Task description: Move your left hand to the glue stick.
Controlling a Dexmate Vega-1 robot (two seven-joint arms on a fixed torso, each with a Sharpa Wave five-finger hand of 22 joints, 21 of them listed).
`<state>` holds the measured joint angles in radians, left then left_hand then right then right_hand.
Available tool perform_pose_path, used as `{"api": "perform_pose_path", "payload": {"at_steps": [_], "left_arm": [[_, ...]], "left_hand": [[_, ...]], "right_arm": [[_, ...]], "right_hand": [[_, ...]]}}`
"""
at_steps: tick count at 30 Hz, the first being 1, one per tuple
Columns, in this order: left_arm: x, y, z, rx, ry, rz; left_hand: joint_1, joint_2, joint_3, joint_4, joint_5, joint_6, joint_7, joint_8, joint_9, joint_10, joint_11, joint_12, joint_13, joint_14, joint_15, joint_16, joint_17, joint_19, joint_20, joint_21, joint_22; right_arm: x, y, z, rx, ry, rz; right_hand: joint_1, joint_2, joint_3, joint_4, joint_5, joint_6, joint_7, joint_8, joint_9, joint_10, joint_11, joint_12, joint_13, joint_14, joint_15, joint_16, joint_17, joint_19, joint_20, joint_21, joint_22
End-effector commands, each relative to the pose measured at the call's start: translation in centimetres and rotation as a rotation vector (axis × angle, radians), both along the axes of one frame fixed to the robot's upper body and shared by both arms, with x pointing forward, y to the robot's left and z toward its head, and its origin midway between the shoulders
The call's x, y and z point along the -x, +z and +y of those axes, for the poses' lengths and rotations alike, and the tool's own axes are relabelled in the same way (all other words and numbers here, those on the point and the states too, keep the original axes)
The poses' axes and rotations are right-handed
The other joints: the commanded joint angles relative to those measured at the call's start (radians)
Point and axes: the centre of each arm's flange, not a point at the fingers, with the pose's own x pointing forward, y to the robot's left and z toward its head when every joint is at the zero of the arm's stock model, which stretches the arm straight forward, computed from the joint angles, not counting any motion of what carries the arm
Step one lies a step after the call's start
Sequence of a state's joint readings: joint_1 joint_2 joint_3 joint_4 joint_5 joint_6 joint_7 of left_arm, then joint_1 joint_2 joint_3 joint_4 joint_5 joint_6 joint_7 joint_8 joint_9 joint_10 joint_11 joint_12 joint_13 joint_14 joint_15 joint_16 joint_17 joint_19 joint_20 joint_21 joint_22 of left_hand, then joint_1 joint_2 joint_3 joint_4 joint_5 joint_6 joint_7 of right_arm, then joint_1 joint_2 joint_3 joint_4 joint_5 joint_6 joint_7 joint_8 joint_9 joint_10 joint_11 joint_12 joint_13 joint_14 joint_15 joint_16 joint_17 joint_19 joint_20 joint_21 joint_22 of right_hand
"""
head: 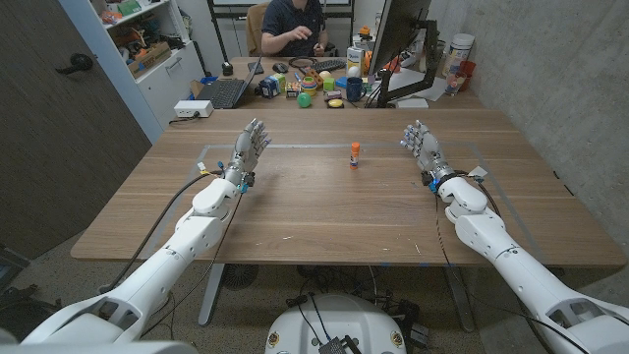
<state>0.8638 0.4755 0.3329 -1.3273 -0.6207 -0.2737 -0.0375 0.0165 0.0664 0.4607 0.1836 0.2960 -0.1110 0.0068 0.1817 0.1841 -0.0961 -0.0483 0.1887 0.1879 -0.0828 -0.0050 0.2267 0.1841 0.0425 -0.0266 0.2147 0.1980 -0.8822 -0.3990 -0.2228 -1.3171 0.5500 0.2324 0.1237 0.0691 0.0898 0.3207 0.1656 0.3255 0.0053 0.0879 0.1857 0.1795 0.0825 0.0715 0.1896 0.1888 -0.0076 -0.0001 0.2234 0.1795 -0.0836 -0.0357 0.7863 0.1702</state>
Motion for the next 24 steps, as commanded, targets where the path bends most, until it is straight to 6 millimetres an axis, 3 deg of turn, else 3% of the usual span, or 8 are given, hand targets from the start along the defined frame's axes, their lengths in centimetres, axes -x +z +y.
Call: {"api": "perform_pose_path", "payload": {"at_steps": [1, 4, 11, 14, 16, 24], "left_arm": [[0.3, 0.0, -1.0, 0.003, -0.010, -0.015], [0.3, 0.4, -1.3, 0.009, -0.001, -0.056], [0.7, 2.1, -2.1, 0.009, 0.078, -0.204], [1.0, 3.2, -2.5, -0.021, 0.104, -0.246], [1.2, 4.0, -2.7, -0.034, 0.120, -0.271], [1.9, 7.2, -3.9, -0.103, 0.165, -0.364]], "left_hand": [[0.001, 0.102, 0.006, -0.001, 0.007, -0.009, 0.001, 0.006, 0.001, -0.008, 0.002, 0.007, 0.002, -0.008, -0.003, 0.004, 0.003, 0.008, 0.001, 0.007, 0.003], [0.001, 0.102, 0.006, -0.002, 0.007, 0.000, 0.000, 0.009, 0.001, 0.000, -0.001, 0.009, 0.002, -0.002, -0.004, 0.006, 0.003, 0.014, 0.001, 0.009, 0.003], [0.023, 0.093, 0.017, -0.018, 0.015, 0.107, -0.043, 0.031, -0.001, 0.125, -0.009, 0.036, 0.000, 0.107, -0.023, 0.032, -0.006, 0.099, 0.002, 0.032, -0.001], [0.032, 0.081, 0.018, -0.029, 0.017, 0.111, -0.071, 0.027, -0.002, 0.133, -0.015, 0.033, -0.001, 0.115, -0.028, 0.029, -0.008, 0.104, 0.009, 0.030, -0.003], [0.045, 0.057, 0.014, -0.044, 0.020, 0.107, -0.109, 0.019, -0.003, 0.136, -0.018, 0.026, -0.001, 0.112, -0.026, 0.020, -0.009, 0.095, 0.045, 0.021, -0.005], [0.061, 0.027, 0.007, -0.065, 0.023, 0.094, -0.151, 0.010, -0.004, 0.127, -0.026, 0.013, -0.001, 0.107, -0.033, 0.010, -0.009, 0.089, 0.055, 0.012, -0.007]], "right_arm": [[0.2, -1.1, -0.6, -0.019, 0.007, 0.017], [0.2, -1.2, -0.6, -0.021, 0.006, 0.018], [0.1, -1.3, -0.8, -0.022, 0.007, 0.017], [0.1, -1.4, -0.9, -0.030, 0.010, 0.021], [0.1, -1.5, -0.9, -0.028, 0.010, 0.021], [0.1, -1.9, -0.9, -0.028, 0.017, 0.021]], "right_hand": [[0.002, 0.059, 0.007, -0.002, 0.007, 0.003, 0.008, 0.005, 0.006, 0.011, 0.002, 0.007, 0.002, -0.005, 0.001, 0.006, 0.001, -0.008, -0.006, 0.007, 0.004], [0.002, 0.059, 0.007, -0.002, 0.008, 0.003, 0.009, 0.005, 0.006, 0.011, 0.003, 0.007, 0.002, -0.004, 0.001, 0.005, 0.001, -0.008, -0.006, 0.006, 0.004], [0.002, 0.060, 0.007, -0.001, 0.008, 0.004, 0.010, 0.005, 0.006, 0.011, 0.003, 0.006, 0.002, -0.004, 0.001, 0.005, 0.001, -0.006, -0.007, 0.003, 0.004], [0.002, 0.060, 0.007, -0.001, 0.008, 0.004, 0.010, 0.005, 0.006, 0.011, 0.004, 0.006, 0.002, -0.003, 0.002, 0.005, 0.001, -0.005, -0.007, 0.002, 0.004], [0.002, 0.060, 0.007, -0.001, 0.008, 0.004, 0.010, 0.005, 0.006, 0.012, 0.004, 0.006, 0.002, -0.003, 0.002, 0.005, 0.001, -0.005, -0.007, 0.001, 0.004], [0.002, 0.060, 0.008, -0.001, 0.008, 0.005, 0.011, 0.005, 0.006, 0.013, 0.001, 0.006, 0.002, -0.003, 0.002, 0.004, 0.001, -0.003, -0.007, -0.001, 0.004]]}}
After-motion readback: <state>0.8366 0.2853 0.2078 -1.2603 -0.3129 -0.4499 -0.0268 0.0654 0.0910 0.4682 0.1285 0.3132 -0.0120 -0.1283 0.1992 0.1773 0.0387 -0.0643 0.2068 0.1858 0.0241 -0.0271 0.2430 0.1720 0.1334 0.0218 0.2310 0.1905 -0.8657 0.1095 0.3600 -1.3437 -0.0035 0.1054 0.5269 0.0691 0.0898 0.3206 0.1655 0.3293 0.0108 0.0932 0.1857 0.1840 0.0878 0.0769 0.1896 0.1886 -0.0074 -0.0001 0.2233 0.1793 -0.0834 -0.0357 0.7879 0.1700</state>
